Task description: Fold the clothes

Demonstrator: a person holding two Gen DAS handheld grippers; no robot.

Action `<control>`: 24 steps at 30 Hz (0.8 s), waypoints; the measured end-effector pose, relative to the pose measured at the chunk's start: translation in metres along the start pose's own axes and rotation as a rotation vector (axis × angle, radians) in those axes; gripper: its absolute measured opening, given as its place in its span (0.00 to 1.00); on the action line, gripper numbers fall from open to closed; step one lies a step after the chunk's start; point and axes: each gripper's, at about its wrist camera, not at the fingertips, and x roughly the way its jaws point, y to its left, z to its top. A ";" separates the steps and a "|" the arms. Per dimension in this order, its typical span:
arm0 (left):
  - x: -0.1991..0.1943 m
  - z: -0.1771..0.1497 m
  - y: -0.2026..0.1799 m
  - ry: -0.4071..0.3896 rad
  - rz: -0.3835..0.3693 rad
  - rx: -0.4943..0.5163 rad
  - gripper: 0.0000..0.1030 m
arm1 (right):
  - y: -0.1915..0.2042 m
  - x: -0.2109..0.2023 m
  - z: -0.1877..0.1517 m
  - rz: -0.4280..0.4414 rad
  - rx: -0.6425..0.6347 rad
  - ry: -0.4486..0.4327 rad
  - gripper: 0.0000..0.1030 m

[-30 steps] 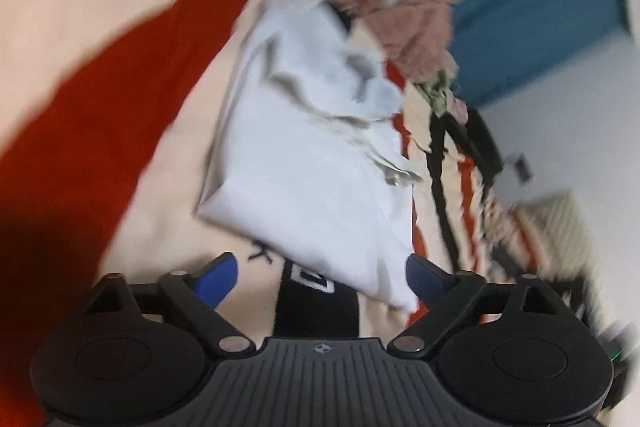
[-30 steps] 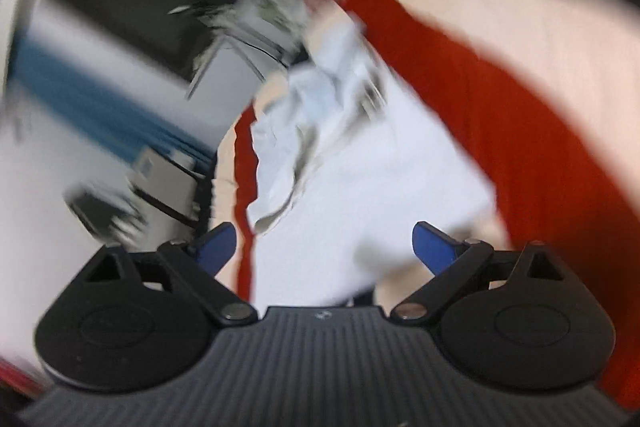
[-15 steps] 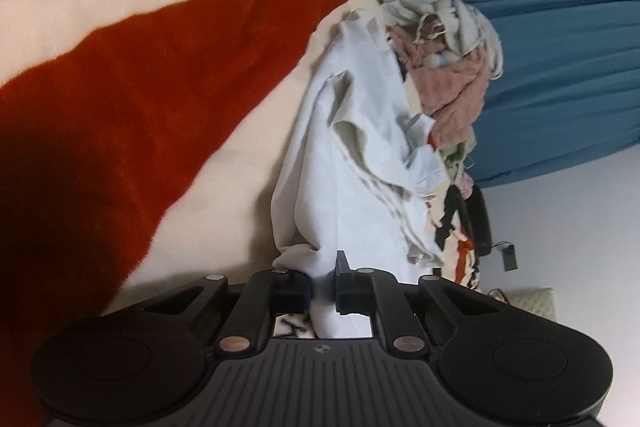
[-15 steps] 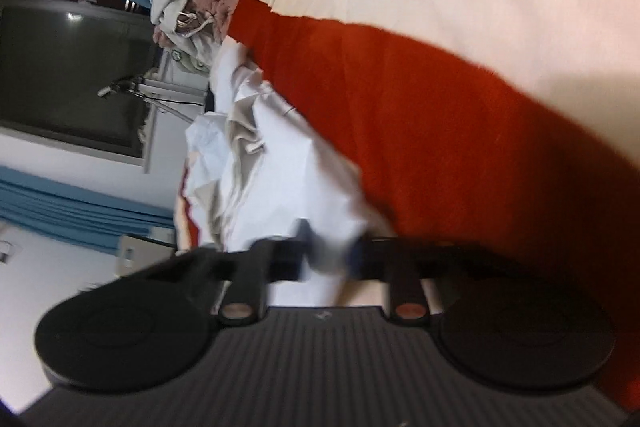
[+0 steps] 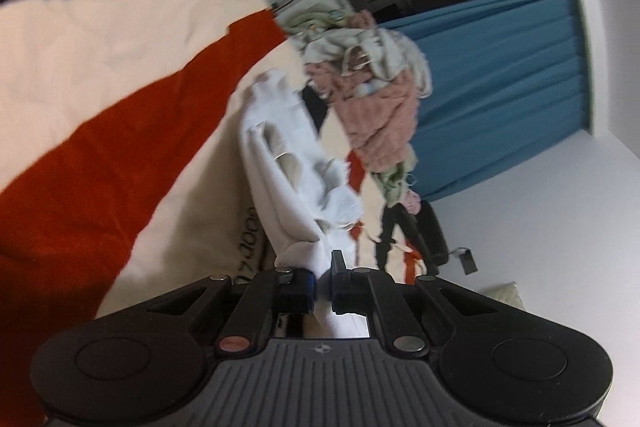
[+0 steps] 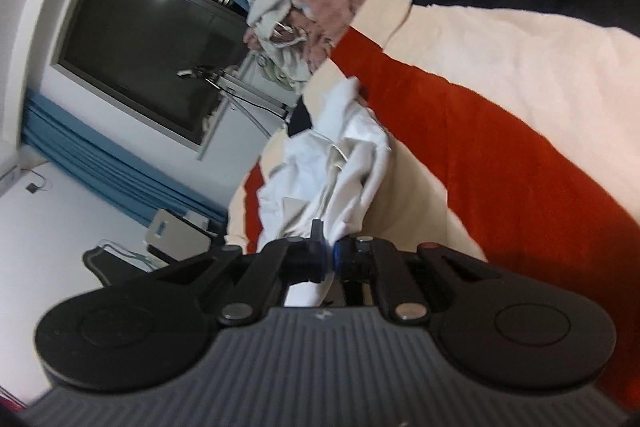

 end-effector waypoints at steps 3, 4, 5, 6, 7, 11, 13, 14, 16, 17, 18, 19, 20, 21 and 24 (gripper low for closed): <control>-0.026 -0.009 -0.012 -0.019 -0.027 0.026 0.07 | 0.006 -0.024 -0.007 0.029 -0.014 -0.023 0.07; -0.035 -0.014 -0.014 -0.023 -0.036 0.030 0.07 | 0.008 -0.031 -0.009 0.034 -0.024 -0.031 0.07; -0.044 -0.019 -0.017 -0.027 -0.044 0.035 0.07 | 0.010 -0.039 -0.013 0.040 -0.035 -0.041 0.07; -0.054 -0.024 -0.019 -0.031 -0.053 0.040 0.07 | 0.013 -0.047 -0.016 0.046 -0.046 -0.052 0.07; -0.063 -0.029 -0.021 -0.035 -0.061 0.046 0.07 | 0.013 -0.058 -0.021 0.055 -0.057 -0.073 0.07; -0.095 -0.049 -0.031 -0.049 -0.074 0.110 0.07 | 0.018 -0.094 -0.038 0.069 -0.119 -0.145 0.07; -0.110 -0.060 -0.033 -0.053 -0.090 0.118 0.07 | 0.020 -0.108 -0.045 0.068 -0.146 -0.168 0.07; -0.119 -0.066 -0.033 -0.059 -0.100 0.115 0.07 | 0.020 -0.114 -0.048 0.069 -0.152 -0.176 0.07; -0.134 -0.076 -0.032 -0.086 -0.102 0.112 0.07 | 0.021 -0.128 -0.054 0.089 -0.158 -0.190 0.07; -0.142 -0.081 -0.032 -0.096 -0.107 0.115 0.07 | 0.022 -0.134 -0.058 0.094 -0.168 -0.203 0.07; -0.146 -0.084 -0.033 -0.100 -0.109 0.115 0.07 | 0.023 -0.141 -0.062 0.099 -0.179 -0.216 0.07; -0.150 -0.087 -0.034 -0.104 -0.112 0.116 0.07 | 0.024 -0.147 -0.065 0.104 -0.189 -0.229 0.07; -0.154 -0.090 -0.034 -0.109 -0.115 0.117 0.07 | 0.025 -0.154 -0.069 0.109 -0.199 -0.242 0.07; -0.158 -0.092 -0.035 -0.113 -0.117 0.118 0.07 | 0.027 -0.160 -0.073 0.113 -0.210 -0.254 0.07; -0.162 -0.093 -0.040 -0.118 -0.113 0.115 0.07 | 0.032 -0.156 -0.063 0.108 -0.174 -0.248 0.07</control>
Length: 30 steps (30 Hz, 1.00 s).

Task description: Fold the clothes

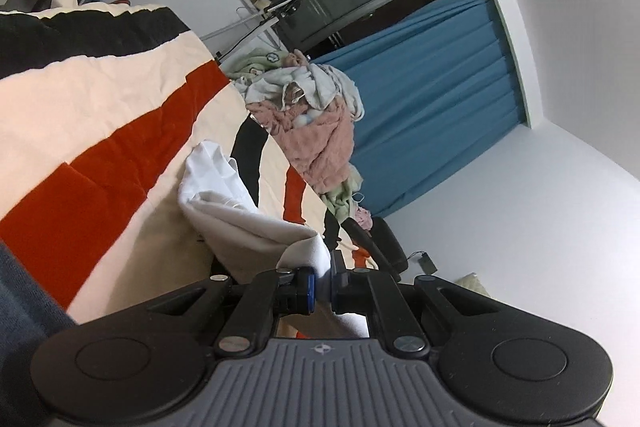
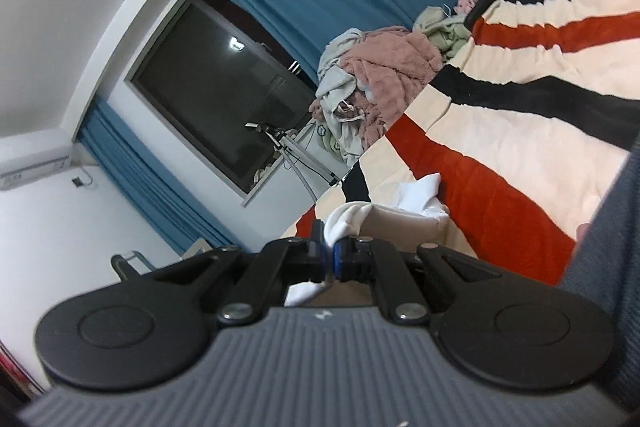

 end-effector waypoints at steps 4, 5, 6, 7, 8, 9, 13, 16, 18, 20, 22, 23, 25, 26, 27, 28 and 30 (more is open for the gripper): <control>0.036 0.028 -0.011 0.020 0.038 -0.030 0.07 | 0.009 0.044 0.022 -0.046 0.023 0.032 0.07; 0.053 0.039 -0.014 0.022 0.053 -0.035 0.07 | 0.012 0.058 0.028 -0.057 0.034 0.043 0.07; 0.069 0.049 -0.016 0.023 0.075 -0.043 0.07 | 0.015 0.081 0.038 -0.080 0.053 0.061 0.07; 0.088 0.060 -0.019 0.029 0.103 -0.043 0.07 | 0.017 0.103 0.046 -0.096 0.064 0.082 0.07; 0.108 0.072 -0.022 0.035 0.131 -0.045 0.07 | 0.018 0.120 0.050 -0.117 0.067 0.095 0.07; 0.128 0.082 -0.022 0.040 0.155 -0.058 0.07 | 0.018 0.146 0.058 -0.150 0.080 0.107 0.07; 0.209 0.115 -0.006 0.062 0.253 -0.055 0.07 | 0.005 0.220 0.067 -0.217 0.071 0.140 0.07; 0.245 0.119 0.022 0.086 0.265 -0.054 0.07 | -0.022 0.256 0.062 -0.222 0.072 0.181 0.07; 0.265 0.118 0.042 0.104 0.262 -0.054 0.07 | -0.041 0.270 0.055 -0.214 0.083 0.208 0.07; 0.281 0.118 0.056 0.115 0.262 -0.048 0.07 | -0.057 0.282 0.049 -0.204 0.090 0.227 0.07; 0.294 0.120 0.062 0.124 0.264 -0.010 0.07 | -0.062 0.293 0.048 -0.203 0.082 0.252 0.09; 0.299 0.121 0.061 0.126 0.259 0.026 0.07 | -0.061 0.296 0.049 -0.201 0.064 0.257 0.09; 0.305 0.122 0.059 0.129 0.249 0.083 0.08 | -0.058 0.302 0.052 -0.193 0.027 0.268 0.11; 0.307 0.122 0.059 0.142 0.243 0.103 0.10 | -0.056 0.304 0.053 -0.191 0.010 0.282 0.20; 0.310 0.122 0.058 0.155 0.238 0.123 0.20 | -0.055 0.307 0.054 -0.183 0.001 0.313 0.31; 0.313 0.122 0.057 0.170 0.231 0.143 0.42 | -0.054 0.310 0.054 -0.161 0.002 0.342 0.64; 0.315 0.119 0.055 0.196 0.213 0.200 0.68 | -0.050 0.308 0.051 -0.080 -0.011 0.373 0.87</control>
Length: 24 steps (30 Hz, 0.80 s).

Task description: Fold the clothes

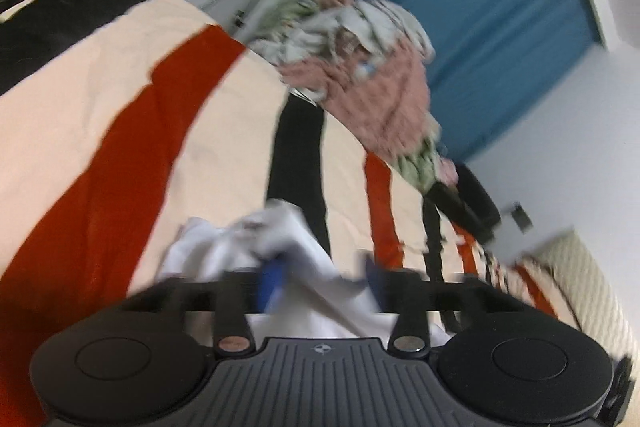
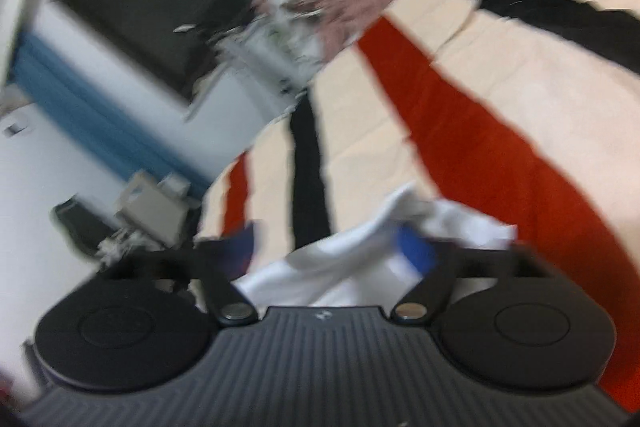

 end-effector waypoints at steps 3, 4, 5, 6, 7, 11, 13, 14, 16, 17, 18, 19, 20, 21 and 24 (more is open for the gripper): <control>-0.005 -0.003 -0.013 -0.038 0.038 0.130 0.83 | 0.012 -0.003 -0.008 0.022 -0.114 -0.009 0.87; -0.003 -0.005 -0.015 -0.027 0.060 0.157 0.83 | 0.015 -0.002 -0.010 0.025 -0.153 -0.017 0.85; -0.001 -0.006 -0.017 -0.015 0.081 0.180 0.83 | 0.021 -0.001 -0.012 0.010 -0.214 -0.031 0.80; 0.004 -0.009 -0.016 -0.001 0.094 0.187 0.83 | 0.027 0.006 -0.014 -0.036 -0.295 -0.030 0.74; 0.010 -0.012 -0.013 0.020 0.109 0.198 0.83 | 0.033 0.013 -0.017 -0.081 -0.375 -0.029 0.65; 0.037 -0.028 -0.008 0.101 0.196 0.282 0.82 | 0.029 0.057 -0.032 -0.232 -0.505 0.111 0.57; 0.044 -0.035 -0.009 0.114 0.223 0.326 0.82 | 0.023 0.067 -0.041 -0.255 -0.522 0.133 0.57; 0.046 -0.037 -0.011 0.114 0.233 0.352 0.82 | 0.024 0.068 -0.045 -0.263 -0.538 0.132 0.57; 0.043 -0.042 -0.014 0.112 0.243 0.375 0.82 | 0.029 0.064 -0.047 -0.272 -0.558 0.129 0.57; 0.036 -0.043 -0.017 0.108 0.237 0.375 0.82 | 0.033 0.058 -0.046 -0.267 -0.553 0.124 0.57; 0.029 -0.045 -0.021 0.104 0.231 0.376 0.82 | 0.036 0.050 -0.044 -0.257 -0.545 0.110 0.57; 0.022 -0.046 -0.024 0.100 0.225 0.376 0.82 | 0.038 0.037 -0.043 -0.244 -0.539 0.089 0.57; 0.015 -0.048 -0.027 0.096 0.219 0.377 0.82 | 0.042 0.025 -0.043 -0.235 -0.538 0.071 0.57; 0.008 -0.049 -0.030 0.092 0.213 0.378 0.82 | 0.045 0.013 -0.042 -0.226 -0.538 0.053 0.57; -0.018 -0.061 -0.040 0.091 0.200 0.387 0.82 | 0.053 -0.021 -0.048 -0.209 -0.537 0.020 0.58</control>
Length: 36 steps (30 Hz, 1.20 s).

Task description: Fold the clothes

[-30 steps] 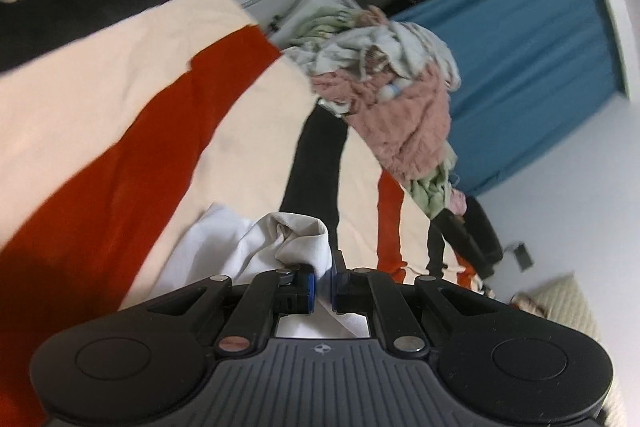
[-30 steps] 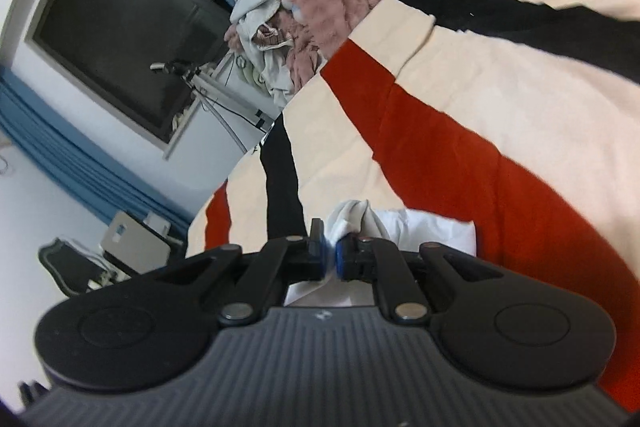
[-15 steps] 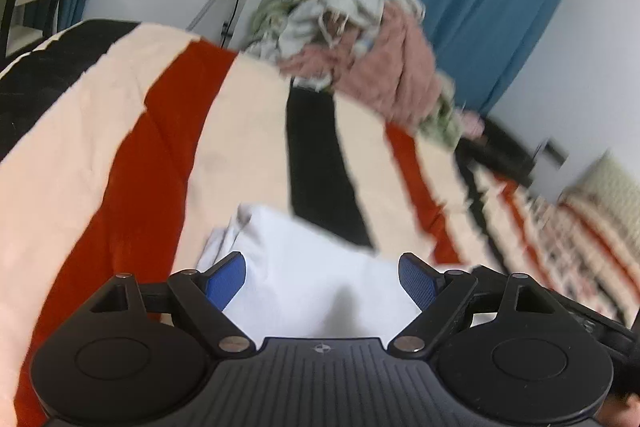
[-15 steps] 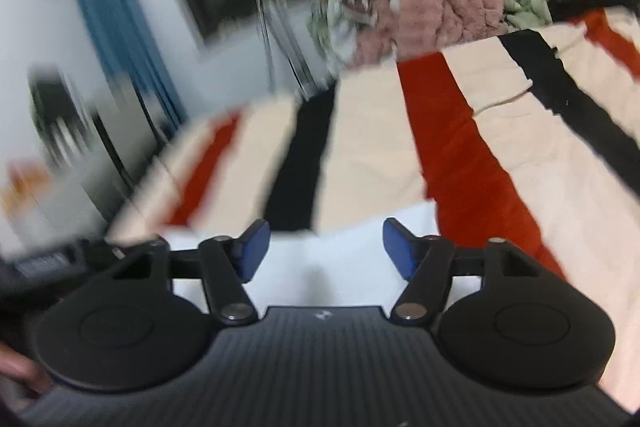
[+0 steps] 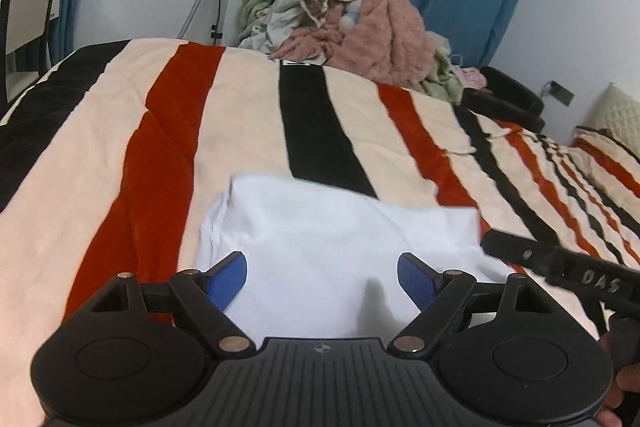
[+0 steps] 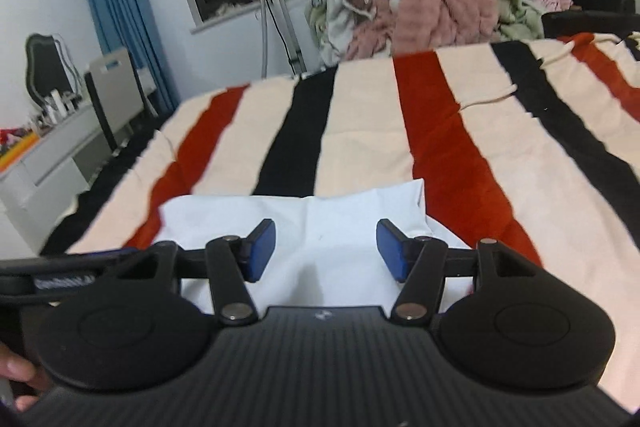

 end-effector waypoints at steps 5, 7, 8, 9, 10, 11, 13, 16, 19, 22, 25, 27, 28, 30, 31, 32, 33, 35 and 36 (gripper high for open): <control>-0.022 -0.037 -0.016 0.040 0.042 0.060 0.82 | 0.004 -0.027 -0.030 -0.050 -0.009 0.041 0.58; -0.023 -0.046 -0.019 0.047 0.063 0.075 0.82 | 0.004 -0.019 -0.044 -0.074 -0.022 0.103 0.56; -0.024 -0.048 -0.020 0.047 0.070 0.077 0.82 | 0.006 -0.012 -0.048 -0.086 -0.038 0.129 0.56; -0.027 -0.048 -0.020 0.049 0.070 0.070 0.82 | 0.007 -0.011 -0.052 -0.092 -0.057 0.122 0.56; -0.030 -0.048 -0.020 0.051 0.069 0.060 0.82 | 0.009 -0.009 -0.056 -0.098 -0.077 0.116 0.56; -0.035 -0.048 -0.018 0.049 0.064 0.042 0.82 | 0.009 -0.010 -0.056 -0.100 -0.079 0.112 0.56; -0.049 -0.049 -0.014 0.055 0.048 -0.017 0.82 | 0.009 -0.012 -0.057 -0.103 -0.084 0.104 0.56; -0.072 -0.059 -0.004 0.070 -0.010 -0.133 0.83 | 0.004 -0.014 -0.057 -0.097 -0.051 0.105 0.56; -0.088 -0.074 0.009 0.083 -0.106 -0.257 0.84 | 0.005 -0.015 -0.057 -0.104 -0.047 0.107 0.56; -0.070 -0.082 0.025 0.123 -0.144 -0.392 0.84 | 0.007 -0.015 -0.058 -0.110 -0.041 0.108 0.56; -0.045 -0.084 0.046 0.130 -0.166 -0.562 0.79 | 0.008 -0.015 -0.059 -0.112 -0.039 0.106 0.56; -0.036 -0.082 0.056 0.095 -0.167 -0.643 0.74 | 0.007 -0.016 -0.060 -0.113 -0.033 0.106 0.56; -0.033 -0.080 0.060 0.074 -0.165 -0.670 0.67 | 0.007 -0.017 -0.060 -0.113 -0.029 0.107 0.56; -0.029 -0.076 0.063 0.040 -0.159 -0.694 0.54 | 0.007 -0.017 -0.060 -0.115 -0.022 0.107 0.56; -0.027 -0.075 0.062 0.037 -0.142 -0.686 0.43 | 0.006 -0.018 -0.059 -0.115 -0.018 0.107 0.56; -0.026 -0.074 0.062 0.033 -0.129 -0.680 0.41 | 0.005 -0.019 -0.058 -0.112 0.002 0.105 0.56; -0.025 -0.074 0.062 0.026 -0.128 -0.679 0.36 | 0.003 -0.020 -0.057 -0.109 0.021 0.103 0.56; -0.027 -0.074 0.064 0.011 -0.139 -0.692 0.26 | -0.002 -0.025 -0.055 -0.085 0.092 0.094 0.59; -0.027 -0.074 0.065 0.005 -0.144 -0.698 0.23 | -0.006 -0.028 -0.053 -0.063 0.143 0.087 0.59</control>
